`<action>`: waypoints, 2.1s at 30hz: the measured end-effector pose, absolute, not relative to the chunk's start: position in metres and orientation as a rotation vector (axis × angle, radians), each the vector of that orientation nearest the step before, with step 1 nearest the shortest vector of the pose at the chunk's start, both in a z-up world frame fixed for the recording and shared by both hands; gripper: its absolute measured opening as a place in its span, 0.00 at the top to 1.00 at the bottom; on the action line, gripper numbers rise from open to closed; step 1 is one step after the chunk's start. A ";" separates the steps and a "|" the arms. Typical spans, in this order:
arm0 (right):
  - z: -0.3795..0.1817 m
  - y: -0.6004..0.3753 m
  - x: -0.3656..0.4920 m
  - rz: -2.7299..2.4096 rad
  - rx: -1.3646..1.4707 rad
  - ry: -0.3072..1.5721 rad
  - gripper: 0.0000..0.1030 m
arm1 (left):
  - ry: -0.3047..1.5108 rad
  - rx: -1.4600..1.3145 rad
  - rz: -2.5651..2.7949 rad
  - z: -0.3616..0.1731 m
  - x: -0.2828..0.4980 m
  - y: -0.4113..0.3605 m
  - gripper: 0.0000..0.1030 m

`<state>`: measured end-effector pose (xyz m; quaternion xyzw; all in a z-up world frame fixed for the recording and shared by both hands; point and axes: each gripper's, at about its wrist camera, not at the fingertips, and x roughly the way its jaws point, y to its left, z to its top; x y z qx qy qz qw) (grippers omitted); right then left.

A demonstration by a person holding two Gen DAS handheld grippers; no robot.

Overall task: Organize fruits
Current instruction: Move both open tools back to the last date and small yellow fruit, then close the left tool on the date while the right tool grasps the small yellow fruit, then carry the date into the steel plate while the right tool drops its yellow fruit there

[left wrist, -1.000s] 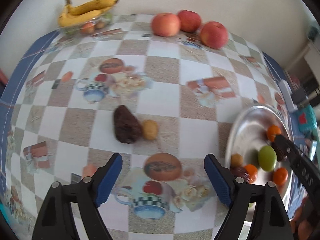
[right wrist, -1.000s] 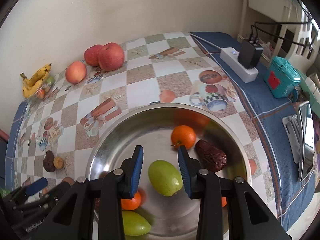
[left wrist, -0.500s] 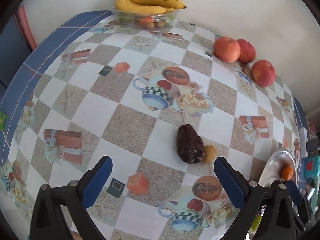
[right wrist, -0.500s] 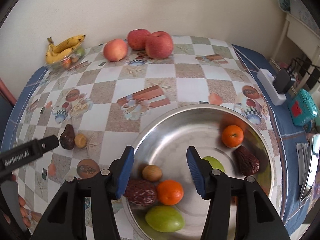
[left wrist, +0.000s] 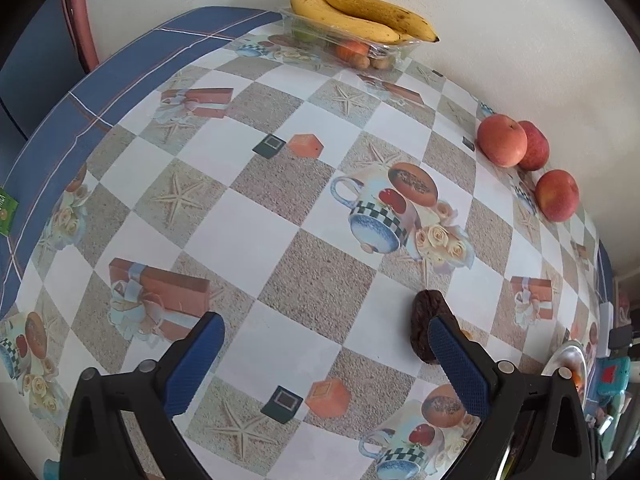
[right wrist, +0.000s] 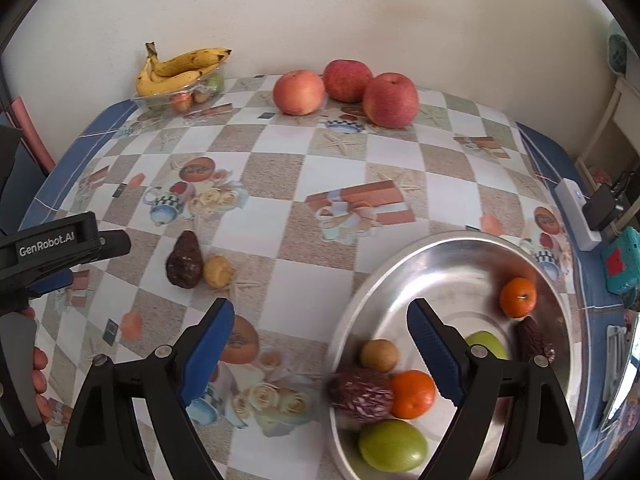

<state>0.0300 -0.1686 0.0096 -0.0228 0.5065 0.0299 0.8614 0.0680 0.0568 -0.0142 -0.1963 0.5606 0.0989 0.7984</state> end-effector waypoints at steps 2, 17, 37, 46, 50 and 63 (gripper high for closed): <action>0.008 -0.163 0.033 0.084 -0.034 1.071 0.14 | 1.196 -0.444 0.197 -0.015 0.070 0.061 0.00; -0.007 -0.146 0.058 0.115 0.075 1.087 0.15 | 1.214 -0.515 0.049 -0.036 0.097 0.047 0.01; -0.042 -0.114 0.075 0.198 0.040 1.155 0.55 | 1.311 -0.632 -0.092 -0.055 0.105 0.025 0.61; -0.047 -0.110 0.076 0.216 0.048 1.164 0.76 | 1.310 -0.650 -0.076 -0.055 0.103 0.033 0.61; -0.041 -0.113 0.072 0.216 0.044 1.156 0.76 | 1.312 -0.640 -0.059 -0.053 0.097 0.035 0.61; -0.014 -0.124 0.042 0.200 0.036 1.134 0.76 | 1.307 -0.610 -0.054 -0.039 0.068 0.031 0.62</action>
